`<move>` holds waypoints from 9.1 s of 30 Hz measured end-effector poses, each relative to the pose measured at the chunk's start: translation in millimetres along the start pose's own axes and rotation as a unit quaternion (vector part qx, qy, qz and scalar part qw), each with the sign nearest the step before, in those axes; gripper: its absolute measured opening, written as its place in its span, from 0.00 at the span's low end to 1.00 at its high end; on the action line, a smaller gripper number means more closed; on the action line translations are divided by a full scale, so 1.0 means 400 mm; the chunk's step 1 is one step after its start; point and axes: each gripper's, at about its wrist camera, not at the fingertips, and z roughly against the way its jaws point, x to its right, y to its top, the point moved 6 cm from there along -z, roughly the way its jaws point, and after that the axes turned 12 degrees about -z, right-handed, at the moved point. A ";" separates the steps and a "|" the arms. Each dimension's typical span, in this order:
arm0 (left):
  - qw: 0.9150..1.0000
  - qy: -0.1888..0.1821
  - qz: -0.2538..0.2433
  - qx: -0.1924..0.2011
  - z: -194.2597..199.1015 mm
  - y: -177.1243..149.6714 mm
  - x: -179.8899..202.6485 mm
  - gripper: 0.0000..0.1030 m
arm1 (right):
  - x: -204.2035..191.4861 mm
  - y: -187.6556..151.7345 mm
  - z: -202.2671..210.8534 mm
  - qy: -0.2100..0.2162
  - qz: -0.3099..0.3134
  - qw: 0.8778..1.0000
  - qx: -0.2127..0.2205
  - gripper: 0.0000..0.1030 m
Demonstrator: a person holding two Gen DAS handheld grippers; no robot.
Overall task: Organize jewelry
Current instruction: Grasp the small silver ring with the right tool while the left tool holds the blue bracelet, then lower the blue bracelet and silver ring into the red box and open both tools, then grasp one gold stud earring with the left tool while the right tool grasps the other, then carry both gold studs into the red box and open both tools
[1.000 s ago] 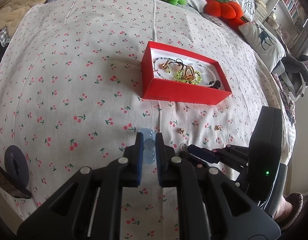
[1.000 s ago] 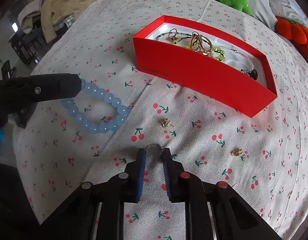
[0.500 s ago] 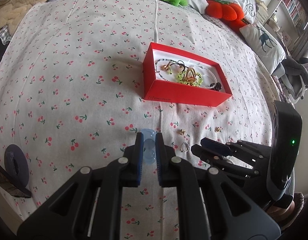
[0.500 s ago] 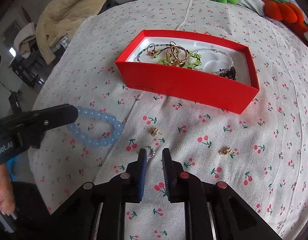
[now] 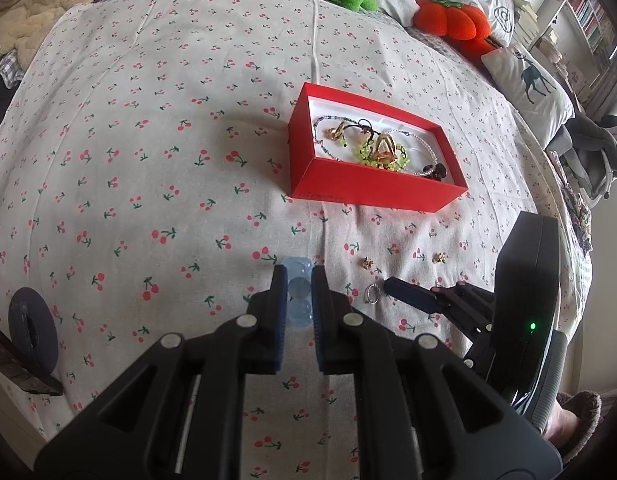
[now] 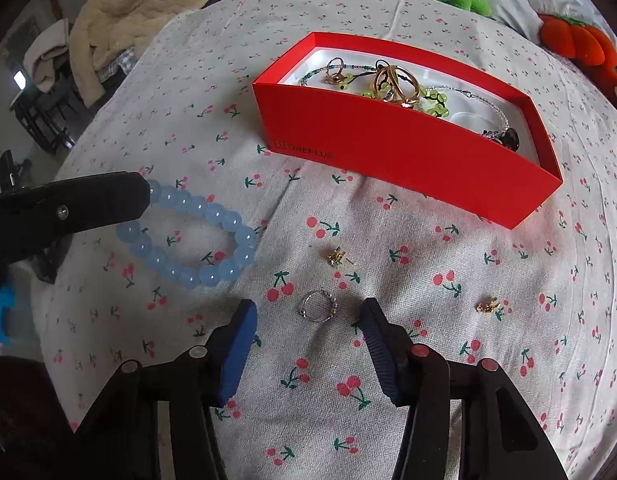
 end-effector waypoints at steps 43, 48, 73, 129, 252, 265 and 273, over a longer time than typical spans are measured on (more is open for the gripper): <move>1.000 -0.001 -0.003 -0.001 0.002 0.002 0.012 0.13 | 0.067 0.014 0.016 -0.022 -0.034 0.999 -0.015 0.60; 1.000 -0.001 -0.003 -0.002 -0.002 0.001 0.014 0.13 | 0.055 0.010 -0.005 -0.039 -0.019 0.999 -0.015 0.51; 1.000 -0.018 -0.015 0.021 0.025 0.035 0.047 0.13 | 0.083 0.042 0.079 0.007 -0.037 0.999 -0.003 0.15; 0.999 -0.023 0.049 0.008 -0.111 0.219 0.040 0.50 | 0.243 0.321 0.088 0.034 -0.138 0.988 0.065 0.19; 0.984 -0.007 -0.175 0.011 -0.154 0.023 0.196 0.05 | 0.285 0.021 0.110 0.014 0.012 0.997 0.079 0.11; 0.990 -0.026 -0.123 0.062 -0.055 0.129 0.164 0.05 | 0.261 0.110 0.203 0.049 -0.021 0.991 0.120 0.11; 0.993 -0.022 -0.078 0.086 -0.054 0.210 0.136 0.05 | 0.259 0.190 0.216 0.062 -0.051 0.987 0.139 0.11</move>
